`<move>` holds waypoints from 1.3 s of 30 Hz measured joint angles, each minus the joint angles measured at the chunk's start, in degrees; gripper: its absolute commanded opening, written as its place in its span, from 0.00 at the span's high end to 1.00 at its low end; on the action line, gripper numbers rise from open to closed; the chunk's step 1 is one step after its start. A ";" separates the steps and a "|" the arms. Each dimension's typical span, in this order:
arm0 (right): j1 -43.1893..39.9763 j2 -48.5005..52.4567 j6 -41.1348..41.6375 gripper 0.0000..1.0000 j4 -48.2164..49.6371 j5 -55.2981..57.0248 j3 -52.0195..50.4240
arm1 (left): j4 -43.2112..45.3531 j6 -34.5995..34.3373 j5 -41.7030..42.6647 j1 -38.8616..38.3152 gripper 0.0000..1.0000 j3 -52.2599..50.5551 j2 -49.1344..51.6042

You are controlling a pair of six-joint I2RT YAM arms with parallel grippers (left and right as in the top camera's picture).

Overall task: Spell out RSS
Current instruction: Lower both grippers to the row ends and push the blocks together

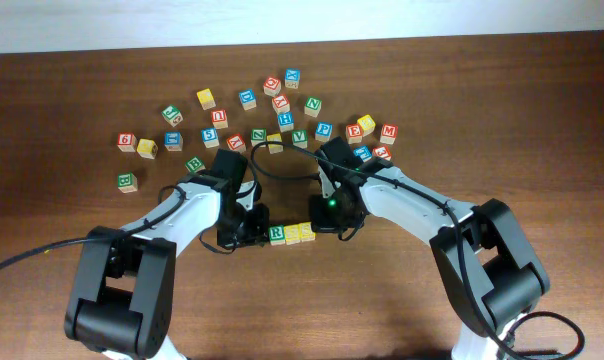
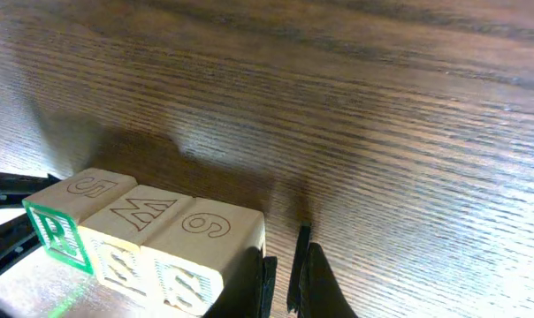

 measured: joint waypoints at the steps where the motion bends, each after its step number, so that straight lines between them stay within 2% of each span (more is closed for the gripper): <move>1: 0.00 0.00 0.81 0.96 -0.02 -0.15 0.00 | 0.24 0.00 0.00 0.00 1.00 -0.04 0.00; 10: 0.42 0.00 7.21 0.96 -0.87 0.50 0.00 | 2.73 0.87 -0.44 0.02 1.00 -0.11 0.00; 24: 0.68 0.09 7.45 0.96 -2.40 4.44 0.00 | 2.14 1.53 -0.83 -0.04 1.00 -0.09 0.00; 39: -0.87 0.11 8.04 0.95 -4.17 1.70 0.00 | 2.86 -0.02 -0.70 -1.29 1.00 -0.09 0.00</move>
